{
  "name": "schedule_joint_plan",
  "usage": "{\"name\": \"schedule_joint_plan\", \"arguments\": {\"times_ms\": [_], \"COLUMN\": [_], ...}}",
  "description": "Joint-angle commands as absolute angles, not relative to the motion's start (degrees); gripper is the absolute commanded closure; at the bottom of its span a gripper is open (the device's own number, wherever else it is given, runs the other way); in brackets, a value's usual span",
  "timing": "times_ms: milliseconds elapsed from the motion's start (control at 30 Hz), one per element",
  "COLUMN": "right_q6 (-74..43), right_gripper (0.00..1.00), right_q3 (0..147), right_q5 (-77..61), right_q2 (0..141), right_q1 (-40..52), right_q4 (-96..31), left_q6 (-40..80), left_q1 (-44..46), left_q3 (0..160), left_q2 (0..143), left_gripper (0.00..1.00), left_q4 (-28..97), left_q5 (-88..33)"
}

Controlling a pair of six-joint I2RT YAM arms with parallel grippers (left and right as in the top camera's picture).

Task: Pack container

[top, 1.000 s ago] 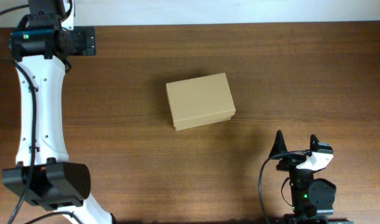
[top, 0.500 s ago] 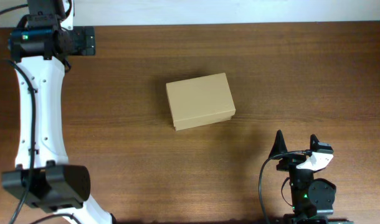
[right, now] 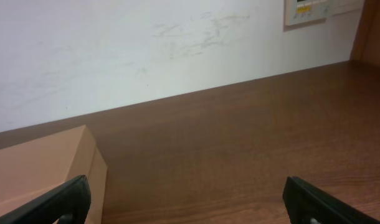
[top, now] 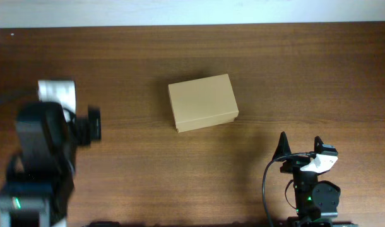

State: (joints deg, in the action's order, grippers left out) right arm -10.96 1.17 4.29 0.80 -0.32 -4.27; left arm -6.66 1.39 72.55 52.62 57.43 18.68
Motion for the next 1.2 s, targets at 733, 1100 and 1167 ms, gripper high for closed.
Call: {"name": "schedule_joint_plan", "arguments": {"times_ms": [733,1100,1167], "right_q6": [-11.4,-11.4,-11.4], "right_gripper": [0.01,0.01,0.01], "right_q3": [0.3,0.3,0.3], "right_q5": [5.2,5.2,5.2], "right_q2": [0.4,0.4,0.4], "right_q1": [0.0,0.0,0.0], "right_q4": [-4.1,-4.1,-4.1], "left_q6": [-6.9,-4.3,-4.3], "left_q1": [1.3,1.3,1.3], "left_q3": [14.4,6.5,6.4], "left_q2": [6.7,0.3,0.3], "left_gripper": [0.01,0.01,0.01], "left_q4": [20.1,20.0,20.0], "left_q5": [9.6,9.6,9.6]}}
